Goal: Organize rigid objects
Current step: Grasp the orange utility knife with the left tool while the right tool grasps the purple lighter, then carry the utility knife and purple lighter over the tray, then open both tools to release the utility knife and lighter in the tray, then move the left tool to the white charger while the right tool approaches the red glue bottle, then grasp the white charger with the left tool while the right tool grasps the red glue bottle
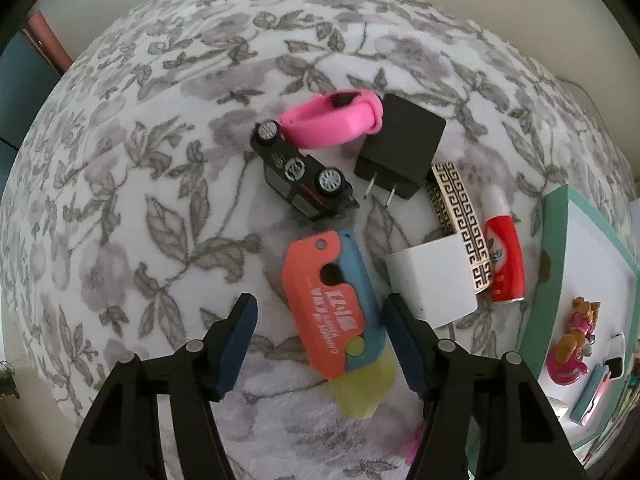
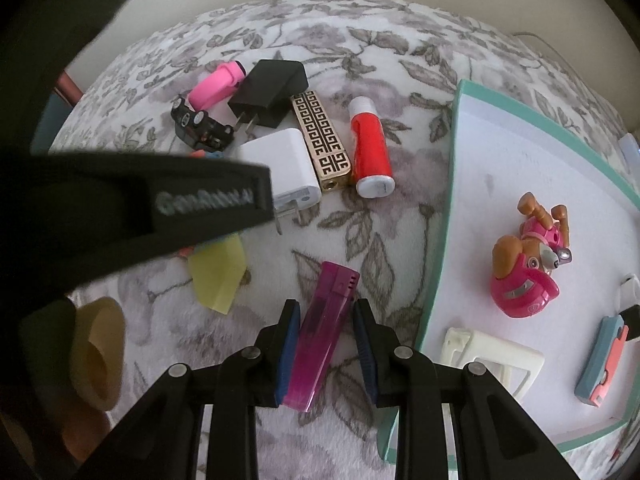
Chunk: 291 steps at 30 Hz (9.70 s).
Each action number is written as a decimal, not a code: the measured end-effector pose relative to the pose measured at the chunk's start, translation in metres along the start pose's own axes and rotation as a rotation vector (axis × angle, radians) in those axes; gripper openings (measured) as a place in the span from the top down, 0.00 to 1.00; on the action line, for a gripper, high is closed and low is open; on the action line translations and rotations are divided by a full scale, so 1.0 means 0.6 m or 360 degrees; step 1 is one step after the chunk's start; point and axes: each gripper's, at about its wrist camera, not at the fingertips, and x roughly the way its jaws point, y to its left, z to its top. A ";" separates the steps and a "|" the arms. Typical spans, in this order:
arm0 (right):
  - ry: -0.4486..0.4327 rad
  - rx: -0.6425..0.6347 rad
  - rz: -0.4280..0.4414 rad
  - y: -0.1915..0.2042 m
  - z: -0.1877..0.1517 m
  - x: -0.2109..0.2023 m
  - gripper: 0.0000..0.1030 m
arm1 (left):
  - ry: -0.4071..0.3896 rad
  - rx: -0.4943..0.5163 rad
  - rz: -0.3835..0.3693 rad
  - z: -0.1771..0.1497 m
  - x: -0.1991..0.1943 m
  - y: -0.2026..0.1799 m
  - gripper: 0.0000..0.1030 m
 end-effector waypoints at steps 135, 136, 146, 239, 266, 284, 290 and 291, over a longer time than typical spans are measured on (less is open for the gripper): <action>-0.0165 0.0836 -0.0467 -0.383 -0.071 -0.156 0.55 | -0.0340 0.0530 -0.0372 -0.151 -0.159 -0.221 0.52; -0.0167 0.0834 -0.0465 -0.381 -0.071 -0.156 0.55 | -0.0344 0.0509 -0.0359 -0.148 -0.159 -0.215 0.52; -0.0218 0.0790 -0.0409 -0.363 -0.064 -0.154 0.42 | -0.0334 0.0295 -0.0167 -0.124 -0.144 -0.165 0.15; -0.0284 0.0022 0.0039 -0.067 0.125 -0.005 0.71 | -0.0045 -0.0226 -0.0097 0.049 -0.034 0.033 0.03; -0.0243 0.0028 0.0098 -0.072 0.120 0.001 0.75 | 0.0074 -0.0182 -0.0227 0.022 0.005 -0.012 0.30; -0.0263 0.0029 0.0102 -0.072 0.118 0.004 0.75 | 0.0084 -0.0218 -0.0168 0.016 0.006 0.028 0.34; -0.0273 0.0002 0.0091 -0.069 0.117 0.006 0.75 | 0.0130 -0.0283 -0.0233 0.008 0.019 0.041 0.33; -0.0272 0.0006 0.0089 -0.070 0.117 0.008 0.75 | 0.0131 -0.0284 -0.0232 0.008 0.020 0.042 0.33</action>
